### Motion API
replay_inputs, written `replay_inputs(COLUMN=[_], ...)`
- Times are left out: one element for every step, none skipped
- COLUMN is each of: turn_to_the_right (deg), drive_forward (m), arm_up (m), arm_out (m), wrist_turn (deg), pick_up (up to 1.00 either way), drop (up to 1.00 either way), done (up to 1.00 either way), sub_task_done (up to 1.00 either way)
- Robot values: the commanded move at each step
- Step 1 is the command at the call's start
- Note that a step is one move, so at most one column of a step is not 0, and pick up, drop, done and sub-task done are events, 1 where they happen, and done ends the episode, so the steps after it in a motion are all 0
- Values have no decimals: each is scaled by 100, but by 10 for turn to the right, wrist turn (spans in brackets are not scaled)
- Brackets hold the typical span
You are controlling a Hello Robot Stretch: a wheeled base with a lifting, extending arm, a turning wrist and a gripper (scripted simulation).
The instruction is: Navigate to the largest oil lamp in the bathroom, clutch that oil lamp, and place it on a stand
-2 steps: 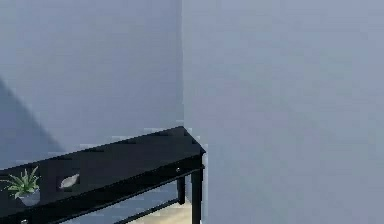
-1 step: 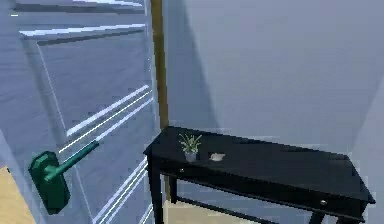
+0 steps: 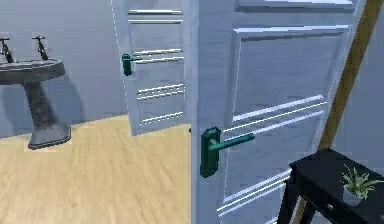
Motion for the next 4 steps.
replay_inputs(turn_to_the_right=[-450,-30,450,450], drive_forward=[0,0,0,0], arm_up=[0,0,0,0], arm_out=[0,0,0,0], wrist_turn=[0,0,0,0], pick_up=[0,0,0,0], drop=[0,0,0,0], done=[0,0,0,0], sub_task_done=[0,0,0,0])
